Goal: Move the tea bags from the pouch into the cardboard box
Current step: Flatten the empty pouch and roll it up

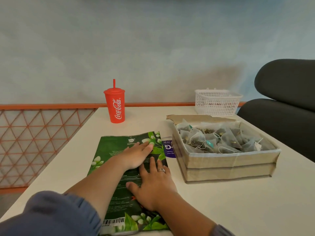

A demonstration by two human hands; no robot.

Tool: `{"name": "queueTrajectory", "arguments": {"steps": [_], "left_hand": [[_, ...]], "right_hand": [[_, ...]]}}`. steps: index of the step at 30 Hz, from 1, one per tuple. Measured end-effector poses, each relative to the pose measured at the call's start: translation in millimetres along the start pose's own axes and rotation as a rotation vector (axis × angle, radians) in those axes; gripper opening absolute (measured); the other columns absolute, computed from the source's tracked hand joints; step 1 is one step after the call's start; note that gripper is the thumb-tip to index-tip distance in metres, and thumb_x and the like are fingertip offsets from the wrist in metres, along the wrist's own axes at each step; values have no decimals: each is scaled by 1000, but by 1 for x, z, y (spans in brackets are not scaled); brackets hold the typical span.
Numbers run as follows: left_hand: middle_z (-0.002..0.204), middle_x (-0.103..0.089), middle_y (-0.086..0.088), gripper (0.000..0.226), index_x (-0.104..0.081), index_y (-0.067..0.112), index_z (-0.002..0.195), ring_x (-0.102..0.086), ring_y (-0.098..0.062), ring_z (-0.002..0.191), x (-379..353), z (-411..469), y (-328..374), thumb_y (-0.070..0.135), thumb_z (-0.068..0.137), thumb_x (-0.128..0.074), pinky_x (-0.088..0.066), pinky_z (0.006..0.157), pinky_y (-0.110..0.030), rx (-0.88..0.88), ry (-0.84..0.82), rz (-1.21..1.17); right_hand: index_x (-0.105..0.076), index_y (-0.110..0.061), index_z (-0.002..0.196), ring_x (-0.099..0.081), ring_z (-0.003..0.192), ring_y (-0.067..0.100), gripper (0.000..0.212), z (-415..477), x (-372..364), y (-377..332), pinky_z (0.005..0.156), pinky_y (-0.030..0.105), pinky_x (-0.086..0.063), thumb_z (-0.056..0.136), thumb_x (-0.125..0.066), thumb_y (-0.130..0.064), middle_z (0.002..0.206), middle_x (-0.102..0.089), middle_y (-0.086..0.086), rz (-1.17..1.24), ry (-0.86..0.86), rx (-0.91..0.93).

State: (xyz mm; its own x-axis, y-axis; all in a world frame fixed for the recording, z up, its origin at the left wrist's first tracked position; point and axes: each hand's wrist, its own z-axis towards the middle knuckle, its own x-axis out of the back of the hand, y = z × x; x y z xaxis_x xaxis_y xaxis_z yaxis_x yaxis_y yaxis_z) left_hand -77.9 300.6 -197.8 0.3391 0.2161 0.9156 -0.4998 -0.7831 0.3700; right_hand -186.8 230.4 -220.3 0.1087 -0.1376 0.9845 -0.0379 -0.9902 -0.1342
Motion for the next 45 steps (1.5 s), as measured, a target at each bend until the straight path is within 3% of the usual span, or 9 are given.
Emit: {"name": "queueTrajectory", "arguments": {"steps": [12,17,22,26,30,33,35,40,45], "left_hand": [[156,11,2,59,4,28,148,7,-19,144,-10,-74,-55,52,96,-12,-1,116,-39,131,26,278],[149,17,15,125,6,36,146,14,-13,142,-17,-134,-45,92,35,20,1,115,-33,49,-32,195],[151,17,15,129,8,39,144,13,-15,143,-24,-139,-48,91,28,26,1,115,-35,52,18,234],[153,15,13,132,6,39,145,11,-14,143,-20,-135,-53,92,26,26,-1,115,-36,64,34,219],[146,2,24,124,-13,39,145,1,-9,142,-19,-135,-59,99,38,0,-4,115,-34,43,95,77],[138,-30,27,55,-50,47,122,-25,-2,136,-17,-141,-63,67,71,-58,-21,112,-26,-16,211,-232],[121,-50,29,35,-66,56,88,-45,8,119,-13,-146,-62,71,56,-67,-32,98,-15,-60,267,-468],[102,-68,22,62,-73,46,79,-61,1,100,0,-157,-61,86,33,-63,-44,81,-10,-204,196,-673],[85,-72,11,64,-71,45,78,-63,1,73,3,-162,-63,83,26,-68,-44,66,-10,-172,174,-510]], "right_hand": [[7,-15,148,9,143,29,82,-2,0,0,115,44,-1,89,-17,-66,155,10,15,34,12,-44],[1,-21,149,5,144,30,73,0,2,3,115,43,-3,92,-19,-61,156,6,14,30,20,-12],[-10,-29,148,0,144,22,59,-19,10,11,116,36,-5,96,-33,-47,158,-2,2,146,25,163],[-17,-35,146,8,143,14,82,-52,10,25,116,33,0,77,-36,-75,157,1,-4,215,-86,282],[-13,-44,144,12,139,2,88,-72,18,40,113,30,2,70,-51,-73,155,5,-15,185,-156,389],[-30,-44,140,-7,141,4,68,-74,17,44,114,26,-8,80,-58,-60,154,-14,-17,220,-26,385],[-45,-40,134,-25,135,5,57,-72,15,43,110,21,-20,81,-59,-56,147,-31,-16,219,80,385],[-67,-30,110,-51,99,2,31,-67,16,42,86,17,-41,81,-64,-43,101,-53,-14,411,183,340],[-61,-27,118,-51,96,2,28,-60,11,44,80,8,-38,90,-56,-23,102,-50,-15,507,281,285]]}}
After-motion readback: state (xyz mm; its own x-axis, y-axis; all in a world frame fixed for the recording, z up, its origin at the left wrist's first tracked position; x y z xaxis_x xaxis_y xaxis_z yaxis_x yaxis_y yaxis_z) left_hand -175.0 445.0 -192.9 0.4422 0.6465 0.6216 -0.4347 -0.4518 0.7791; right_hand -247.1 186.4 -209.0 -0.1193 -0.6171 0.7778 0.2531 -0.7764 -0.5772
